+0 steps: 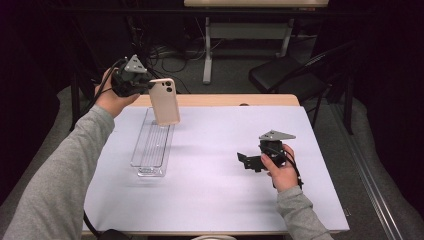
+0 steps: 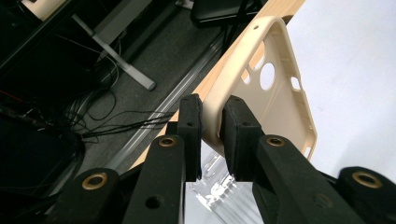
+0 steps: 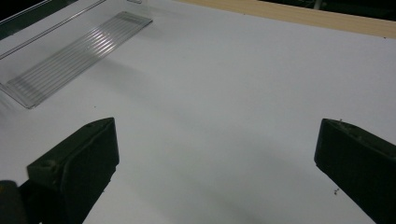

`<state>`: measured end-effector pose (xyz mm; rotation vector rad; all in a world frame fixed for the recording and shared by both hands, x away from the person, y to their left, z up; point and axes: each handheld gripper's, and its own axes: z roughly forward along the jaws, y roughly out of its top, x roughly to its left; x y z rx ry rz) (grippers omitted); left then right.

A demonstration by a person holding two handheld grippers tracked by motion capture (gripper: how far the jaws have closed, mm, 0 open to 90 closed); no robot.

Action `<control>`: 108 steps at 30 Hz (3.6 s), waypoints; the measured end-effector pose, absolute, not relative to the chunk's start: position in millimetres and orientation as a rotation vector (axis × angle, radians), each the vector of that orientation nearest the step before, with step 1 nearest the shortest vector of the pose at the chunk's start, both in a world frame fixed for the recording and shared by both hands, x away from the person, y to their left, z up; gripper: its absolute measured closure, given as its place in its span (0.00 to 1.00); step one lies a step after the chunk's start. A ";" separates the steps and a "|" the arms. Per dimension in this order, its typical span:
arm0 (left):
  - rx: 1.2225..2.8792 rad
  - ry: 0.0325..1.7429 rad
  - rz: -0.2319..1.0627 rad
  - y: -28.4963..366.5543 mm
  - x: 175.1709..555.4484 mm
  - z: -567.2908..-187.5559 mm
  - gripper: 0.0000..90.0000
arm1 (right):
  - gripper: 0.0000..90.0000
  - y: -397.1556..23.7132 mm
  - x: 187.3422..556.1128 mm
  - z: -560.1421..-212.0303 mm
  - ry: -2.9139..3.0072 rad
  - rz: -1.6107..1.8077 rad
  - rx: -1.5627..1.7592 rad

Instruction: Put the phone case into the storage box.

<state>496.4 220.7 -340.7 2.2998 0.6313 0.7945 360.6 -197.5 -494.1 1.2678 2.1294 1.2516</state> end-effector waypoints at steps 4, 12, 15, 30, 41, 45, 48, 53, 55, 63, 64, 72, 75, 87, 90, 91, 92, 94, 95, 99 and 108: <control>2.304 0.620 0.808 222.7 500.1 -342.0 0.87 | 0.00 -199.4 358.9 -494.9 2.121 1.243 1.246; 2.300 0.627 0.837 232.5 508.1 -346.1 0.87 | 0.00 -202.4 357.5 -496.4 2.092 1.225 1.257; 2.308 0.625 0.852 236.2 510.5 -349.2 0.87 | 0.00 -202.7 357.2 -497.7 2.086 1.225 1.259; 2.318 0.552 0.954 246.7 520.3 -366.4 0.87 | 0.00 -205.0 354.6 -500.5 2.078 1.214 1.268; 2.318 0.528 1.019 243.9 525.0 -381.3 0.87 | 0.00 -207.3 353.5 -503.2 2.081 1.216 1.280; 2.319 0.534 1.026 243.0 527.5 -388.7 0.87 | 0.00 -207.7 353.5 -504.1 2.087 1.212 1.281; 2.317 0.548 1.031 241.9 529.0 -394.0 0.87 | 0.00 -207.9 353.8 -503.9 2.085 1.219 1.283; 2.316 0.545 1.043 239.2 531.2 -400.3 0.87 | 0.00 -208.2 353.6 -504.1 2.088 1.217 1.279; 2.312 0.544 1.048 237.9 531.6 -402.6 0.87 | 0.00 -208.5 353.5 -504.0 2.087 1.218 1.277; 2.322 0.559 1.050 235.8 533.4 -415.3 0.88 | 0.00 -208.2 353.4 -504.7 2.094 1.215 1.275; 2.317 0.567 1.047 235.9 533.5 -416.8 0.87 | 0.00 -207.9 353.3 -504.8 2.095 1.215 1.276; 2.316 0.570 1.066 234.7 534.3 -422.8 0.88 | 0.00 -208.3 353.3 -505.0 2.095 1.216 1.276; 2.313 0.571 1.070 234.3 534.3 -426.0 0.87 | 0.00 -207.8 353.0 -505.3 2.096 1.214 1.273; 2.296 0.563 1.078 233.7 535.2 -431.4 0.87 | 0.00 -207.4 353.2 -508.4 2.102 1.208 1.277; 2.304 0.538 1.096 233.0 535.4 -431.4 0.87 | 0.00 -207.2 352.8 -508.2 2.102 1.211 1.278; 2.313 0.528 1.100 232.8 535.2 -431.4 0.87 | 0.00 -207.3 352.8 -508.2 2.102 1.212 1.277; 2.316 0.519 1.111 232.5 535.1 -431.4 0.87 | 0.00 -207.3 352.7 -508.2 2.102 1.211 1.277; 2.323 0.503 1.123 231.7 534.8 -432.0 0.87 | 0.00 -207.5 352.8 -508.1 2.102 1.212 1.275; 2.328 0.493 1.138 231.5 534.8 -432.4 0.87 | 0.00 -207.4 352.8 -508.2 2.102 1.213 1.278; 2.337 0.481 1.156 231.8 535.5 -433.6 0.87 | 0.00 -207.2 353.0 -508.4 2.105 1.210 1.275; 2.346 0.482 1.171 239.3 539.6 -436.4 0.87 | 0.00 -206.5 352.9 -510.0 2.109 1.207 1.274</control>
